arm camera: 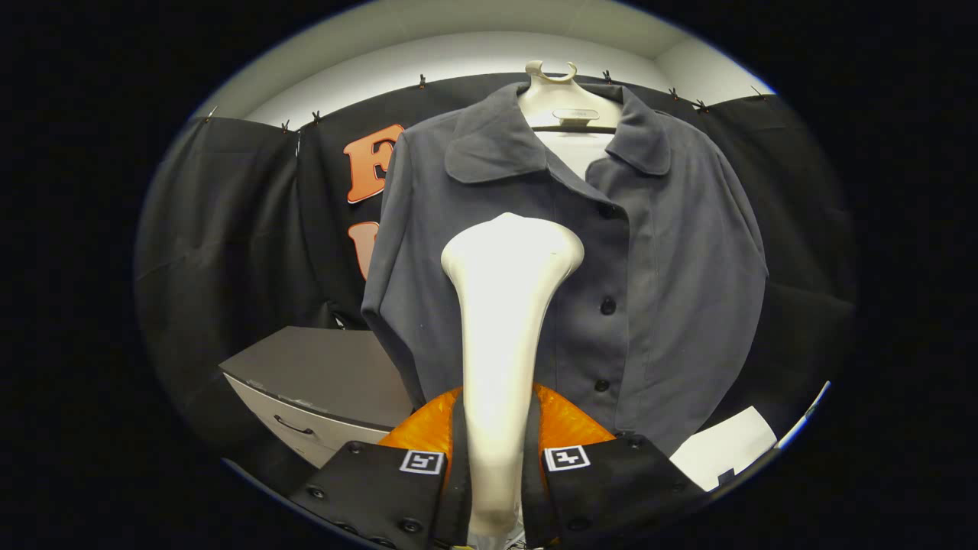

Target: Iron the clothes twice with a garment steamer, once on the left side and once on the right side.

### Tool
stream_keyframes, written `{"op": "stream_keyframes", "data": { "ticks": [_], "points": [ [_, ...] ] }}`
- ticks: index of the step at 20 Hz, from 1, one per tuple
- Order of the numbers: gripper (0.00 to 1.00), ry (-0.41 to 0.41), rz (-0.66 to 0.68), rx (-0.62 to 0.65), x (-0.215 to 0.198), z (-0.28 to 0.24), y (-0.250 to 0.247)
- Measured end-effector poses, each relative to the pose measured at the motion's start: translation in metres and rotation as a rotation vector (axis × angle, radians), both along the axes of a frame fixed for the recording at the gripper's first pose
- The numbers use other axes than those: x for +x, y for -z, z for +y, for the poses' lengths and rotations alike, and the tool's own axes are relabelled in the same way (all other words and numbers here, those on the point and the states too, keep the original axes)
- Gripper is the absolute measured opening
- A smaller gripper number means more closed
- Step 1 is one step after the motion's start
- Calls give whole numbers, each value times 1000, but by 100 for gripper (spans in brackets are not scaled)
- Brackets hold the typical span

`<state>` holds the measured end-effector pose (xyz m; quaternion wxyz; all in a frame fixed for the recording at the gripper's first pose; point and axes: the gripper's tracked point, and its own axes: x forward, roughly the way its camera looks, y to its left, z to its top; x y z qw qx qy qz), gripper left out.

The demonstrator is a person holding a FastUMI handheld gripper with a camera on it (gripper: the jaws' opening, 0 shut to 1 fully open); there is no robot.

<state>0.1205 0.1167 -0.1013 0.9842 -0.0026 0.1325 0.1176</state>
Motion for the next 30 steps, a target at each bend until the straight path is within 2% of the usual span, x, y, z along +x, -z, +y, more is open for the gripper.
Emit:
{"op": "stream_keyframes", "data": {
  "ticks": [9, 22, 26, 30],
  "points": [
    [34, 5, 90, -14, -23, -11, 80],
    [34, 8, 303, -40, -58, -32, 251],
    [34, 6, 335, -15, -72, -34, 263],
    [34, -1, 326, -7, -84, -36, 241]
  ]
}}
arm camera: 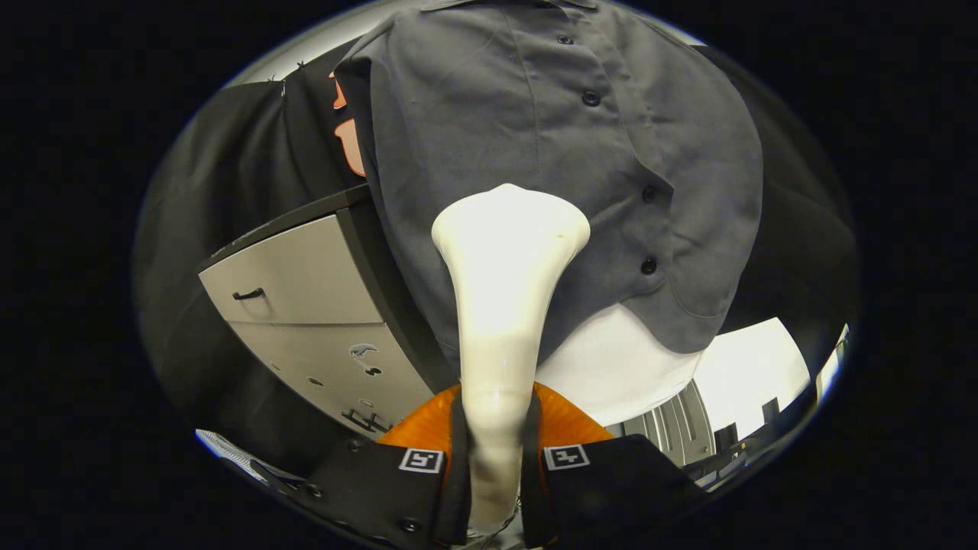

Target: Iron the clothes twice with a garment steamer, once on the left side and once on the right side.

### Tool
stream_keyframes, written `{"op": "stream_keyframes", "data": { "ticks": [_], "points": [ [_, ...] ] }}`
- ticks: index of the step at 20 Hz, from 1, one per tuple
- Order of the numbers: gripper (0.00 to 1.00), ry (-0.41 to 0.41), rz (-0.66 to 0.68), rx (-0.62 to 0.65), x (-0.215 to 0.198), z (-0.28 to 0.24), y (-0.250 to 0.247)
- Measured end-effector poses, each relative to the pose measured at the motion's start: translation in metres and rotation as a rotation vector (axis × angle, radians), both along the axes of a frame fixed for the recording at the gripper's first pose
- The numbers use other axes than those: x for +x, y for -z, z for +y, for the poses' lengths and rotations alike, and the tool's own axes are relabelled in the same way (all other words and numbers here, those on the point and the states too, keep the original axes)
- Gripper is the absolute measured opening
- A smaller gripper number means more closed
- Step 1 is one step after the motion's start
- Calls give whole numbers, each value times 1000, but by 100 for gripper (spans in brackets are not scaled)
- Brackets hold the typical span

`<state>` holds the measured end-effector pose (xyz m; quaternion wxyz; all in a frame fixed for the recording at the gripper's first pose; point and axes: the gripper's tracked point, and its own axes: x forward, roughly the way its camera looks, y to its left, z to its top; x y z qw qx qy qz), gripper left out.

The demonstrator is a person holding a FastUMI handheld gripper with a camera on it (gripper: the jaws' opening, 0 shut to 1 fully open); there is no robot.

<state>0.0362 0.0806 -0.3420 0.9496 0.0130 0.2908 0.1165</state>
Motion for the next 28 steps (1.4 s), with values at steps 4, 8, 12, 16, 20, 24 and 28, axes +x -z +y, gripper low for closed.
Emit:
{"op": "stream_keyframes", "data": {
  "ticks": [4, 8, 12, 16, 20, 24, 28],
  "points": [
    [34, -4, -42, 14, -9, -9, -45],
    [34, 6, -76, 38, -7, -25, -98],
    [34, 17, -145, 33, 4, -52, -155],
    [34, 21, -204, 30, 19, -74, -201],
    [34, 26, -253, 45, 37, -98, -243],
    [34, 25, -303, 35, 56, -124, -278],
    [34, 23, -337, 34, 77, -141, -303]
  ]
}}
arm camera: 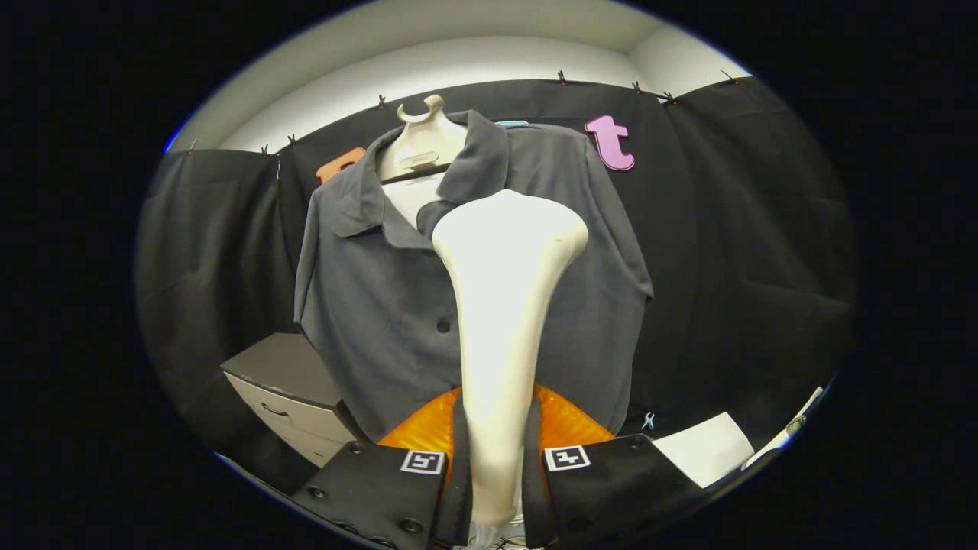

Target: Iron the clothes twice with a garment steamer, once on the left side and once on the right side.

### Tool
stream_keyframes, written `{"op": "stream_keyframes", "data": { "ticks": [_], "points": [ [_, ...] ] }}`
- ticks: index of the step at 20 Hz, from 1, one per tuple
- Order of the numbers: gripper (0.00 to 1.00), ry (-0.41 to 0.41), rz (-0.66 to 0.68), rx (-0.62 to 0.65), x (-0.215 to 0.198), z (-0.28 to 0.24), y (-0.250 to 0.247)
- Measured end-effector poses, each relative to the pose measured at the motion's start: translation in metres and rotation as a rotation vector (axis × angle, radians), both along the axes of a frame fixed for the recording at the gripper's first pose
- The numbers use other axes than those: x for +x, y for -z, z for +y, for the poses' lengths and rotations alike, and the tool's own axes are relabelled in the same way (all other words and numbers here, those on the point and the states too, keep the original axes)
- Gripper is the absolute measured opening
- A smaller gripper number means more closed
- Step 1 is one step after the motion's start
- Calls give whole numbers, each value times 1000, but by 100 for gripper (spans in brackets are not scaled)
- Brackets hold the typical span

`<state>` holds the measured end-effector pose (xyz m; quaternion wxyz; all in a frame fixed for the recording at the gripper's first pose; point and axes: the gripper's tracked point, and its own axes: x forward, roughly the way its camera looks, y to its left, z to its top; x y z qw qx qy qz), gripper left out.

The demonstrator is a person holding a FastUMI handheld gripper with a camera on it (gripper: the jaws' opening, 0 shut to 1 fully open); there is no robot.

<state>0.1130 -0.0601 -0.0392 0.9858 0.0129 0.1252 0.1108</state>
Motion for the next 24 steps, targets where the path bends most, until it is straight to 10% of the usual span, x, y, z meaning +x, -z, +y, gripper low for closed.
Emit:
{"op": "stream_keyframes", "data": {
  "ticks": [24],
  "points": [
    [34, -75, 63, -45, 39, -14, 72]
  ]
}}
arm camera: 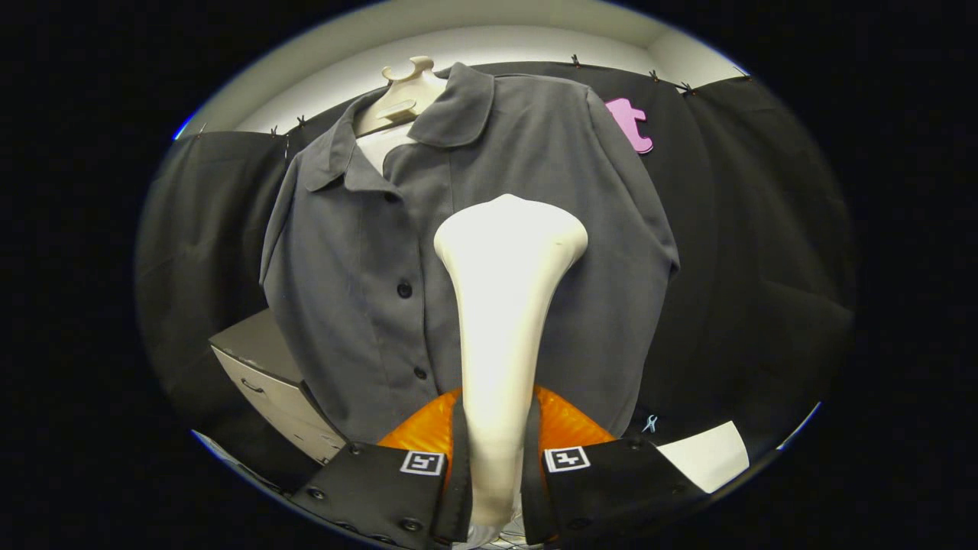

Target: Iron the clothes twice with a garment steamer, once on the left side and once on the right side.

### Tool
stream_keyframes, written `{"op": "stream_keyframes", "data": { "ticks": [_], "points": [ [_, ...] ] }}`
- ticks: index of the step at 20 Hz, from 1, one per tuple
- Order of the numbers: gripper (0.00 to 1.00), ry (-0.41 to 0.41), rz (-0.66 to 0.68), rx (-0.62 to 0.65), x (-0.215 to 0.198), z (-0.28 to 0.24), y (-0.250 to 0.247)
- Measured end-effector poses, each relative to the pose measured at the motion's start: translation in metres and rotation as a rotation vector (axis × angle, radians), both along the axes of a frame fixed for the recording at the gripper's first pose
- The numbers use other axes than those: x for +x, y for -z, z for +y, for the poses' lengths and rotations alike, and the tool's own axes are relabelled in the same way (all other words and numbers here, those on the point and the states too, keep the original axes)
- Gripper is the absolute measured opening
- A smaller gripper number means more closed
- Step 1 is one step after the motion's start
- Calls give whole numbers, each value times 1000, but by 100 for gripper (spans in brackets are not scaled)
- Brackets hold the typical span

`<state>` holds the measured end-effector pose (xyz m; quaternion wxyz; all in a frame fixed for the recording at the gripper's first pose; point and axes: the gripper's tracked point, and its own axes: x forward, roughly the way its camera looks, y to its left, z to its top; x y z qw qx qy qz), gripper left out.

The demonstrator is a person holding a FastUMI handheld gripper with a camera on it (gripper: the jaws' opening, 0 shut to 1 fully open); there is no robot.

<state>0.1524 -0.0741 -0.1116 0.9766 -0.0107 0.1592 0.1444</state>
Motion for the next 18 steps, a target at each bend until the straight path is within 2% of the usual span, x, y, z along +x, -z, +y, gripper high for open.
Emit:
{"op": "stream_keyframes", "data": {
  "ticks": [18],
  "points": [
    [34, -42, 152, -30, -35, -16, 139]
  ]
}}
